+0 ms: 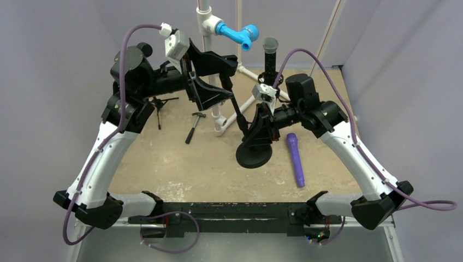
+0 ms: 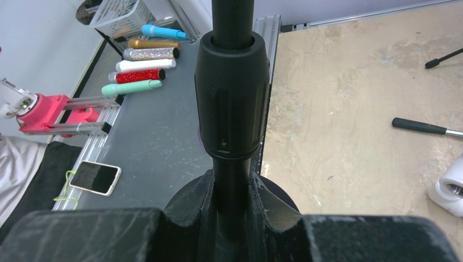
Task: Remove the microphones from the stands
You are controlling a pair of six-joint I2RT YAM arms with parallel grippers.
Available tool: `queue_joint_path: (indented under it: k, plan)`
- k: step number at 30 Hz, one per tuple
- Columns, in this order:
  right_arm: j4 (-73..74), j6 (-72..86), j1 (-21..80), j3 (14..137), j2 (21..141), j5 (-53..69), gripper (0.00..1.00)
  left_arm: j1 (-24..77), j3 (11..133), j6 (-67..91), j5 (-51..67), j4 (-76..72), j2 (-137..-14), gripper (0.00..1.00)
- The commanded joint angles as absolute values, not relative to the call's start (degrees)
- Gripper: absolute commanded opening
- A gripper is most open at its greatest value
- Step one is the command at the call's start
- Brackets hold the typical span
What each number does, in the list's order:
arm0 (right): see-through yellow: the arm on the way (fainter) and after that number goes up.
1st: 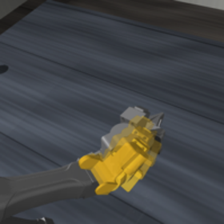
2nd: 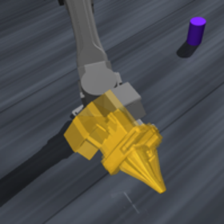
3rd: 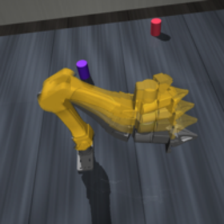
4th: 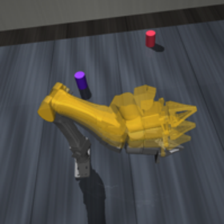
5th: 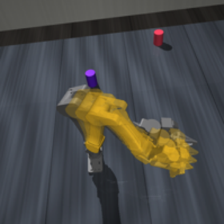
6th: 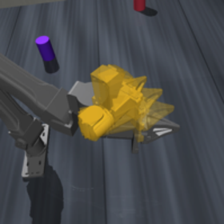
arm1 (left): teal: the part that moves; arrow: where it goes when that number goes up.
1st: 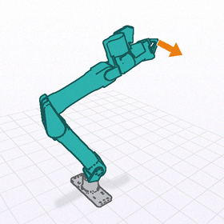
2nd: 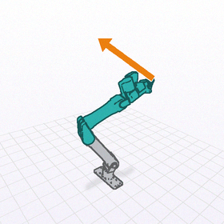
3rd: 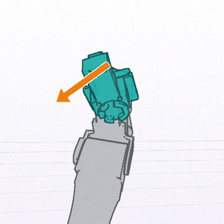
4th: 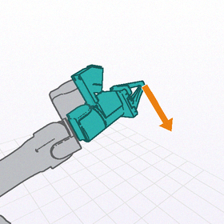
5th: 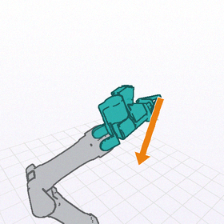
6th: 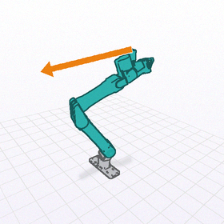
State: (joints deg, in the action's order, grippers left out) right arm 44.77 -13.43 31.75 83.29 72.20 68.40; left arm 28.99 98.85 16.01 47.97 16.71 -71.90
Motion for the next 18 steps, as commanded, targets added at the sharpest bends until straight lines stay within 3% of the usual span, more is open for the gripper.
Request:
queue_joint_path:
  k: [1, 5, 10, 13, 17, 18]
  plan:
    - [40.2, -12.3, 31.6, 83.3, 70.0, 72.0, 0.0, 28.5, 100.7, 24.5, 50.7, 6.3, -73.6, 0.9]
    - [40.3, -12.5, 31.6, 82.8, 69.7, 71.5, 0.0, 28.6, 100.2, 27.2, 51.8, 3.7, -74.1, 0.81]
    - [40.3, -12.7, 31.5, 82.2, 69.5, 71.0, 0.0, 28.5, 99.2, 29.8, 52.6, 1.1, -74.2, 0.6]
    - [40.3, -12.8, 31.5, 81.9, 69.4, 70.7, 0.0, 28.6, 98.4, 30.7, 53.3, 0.9, -73.9, 0.39]
    - [39.5, -11.9, 31.3, 82.3, 69.3, 69.8, 0.0, 28.6, 96.3, 32.1, 53.7, -2.1, -73.6, 0.03]
    - [38.8, -11.1, 31.2, 82.5, 69.3, 69.6, 0.0, 28.6, 94.9, 32.9, 53.7, -2.9, -73.5, 0.0]
